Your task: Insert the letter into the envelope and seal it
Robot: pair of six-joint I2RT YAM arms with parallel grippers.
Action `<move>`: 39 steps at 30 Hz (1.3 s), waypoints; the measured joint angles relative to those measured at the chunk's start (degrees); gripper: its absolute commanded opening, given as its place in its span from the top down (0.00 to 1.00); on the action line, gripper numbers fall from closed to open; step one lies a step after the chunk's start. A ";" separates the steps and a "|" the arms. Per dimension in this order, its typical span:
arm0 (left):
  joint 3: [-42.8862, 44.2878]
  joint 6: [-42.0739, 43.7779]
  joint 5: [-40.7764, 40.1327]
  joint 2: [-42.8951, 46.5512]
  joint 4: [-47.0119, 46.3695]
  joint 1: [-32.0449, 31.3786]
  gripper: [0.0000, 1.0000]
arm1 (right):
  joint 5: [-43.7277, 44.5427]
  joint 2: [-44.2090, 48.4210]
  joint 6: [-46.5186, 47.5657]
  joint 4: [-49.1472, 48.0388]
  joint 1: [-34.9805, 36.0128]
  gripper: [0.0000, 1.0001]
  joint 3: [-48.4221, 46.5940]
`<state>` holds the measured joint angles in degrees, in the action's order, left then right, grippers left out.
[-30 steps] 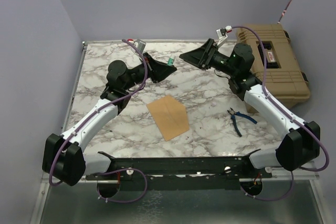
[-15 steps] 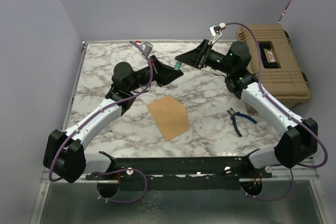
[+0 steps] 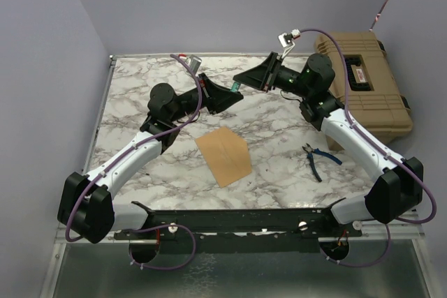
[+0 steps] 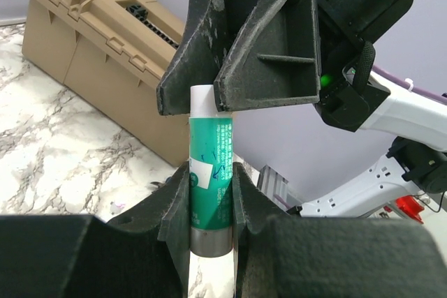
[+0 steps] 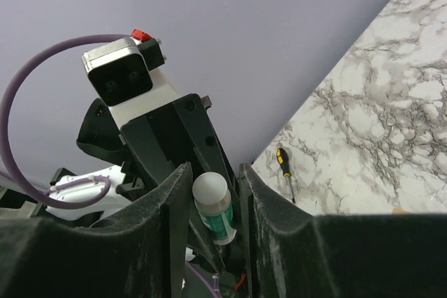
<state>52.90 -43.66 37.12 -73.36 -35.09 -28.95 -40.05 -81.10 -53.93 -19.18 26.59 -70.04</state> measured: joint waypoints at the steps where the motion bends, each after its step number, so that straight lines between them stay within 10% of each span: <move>1: 0.00 -0.09 0.00 0.00 -0.09 -0.02 1.00 | -0.11 0.00 0.00 0.07 0.00 0.71 -0.09; 5: 0.00 -0.63 -0.02 0.00 -0.81 -0.02 0.94 | -0.39 -0.02 0.15 0.46 0.09 0.93 -0.63; 9: 0.00 -1.46 0.02 0.00 -1.46 0.00 0.40 | -0.98 -0.22 1.18 1.01 0.09 1.00 -1.33; 13: 0.00 -2.51 1.99 -0.02 -1.88 0.63 0.24 | -1.62 -0.37 4.70 4.63 0.09 1.00 -3.06; 39: 1.99 -8.09 16.24 -5.64 1.20 3.32 0.70 | -11.02 -0.55 21.14 20.31 -0.20 1.00 -5.77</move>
<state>54.89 -51.75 53.36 -79.00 -33.89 -25.63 -51.07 -81.65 -32.80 1.13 26.39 -75.81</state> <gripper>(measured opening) 0.425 0.061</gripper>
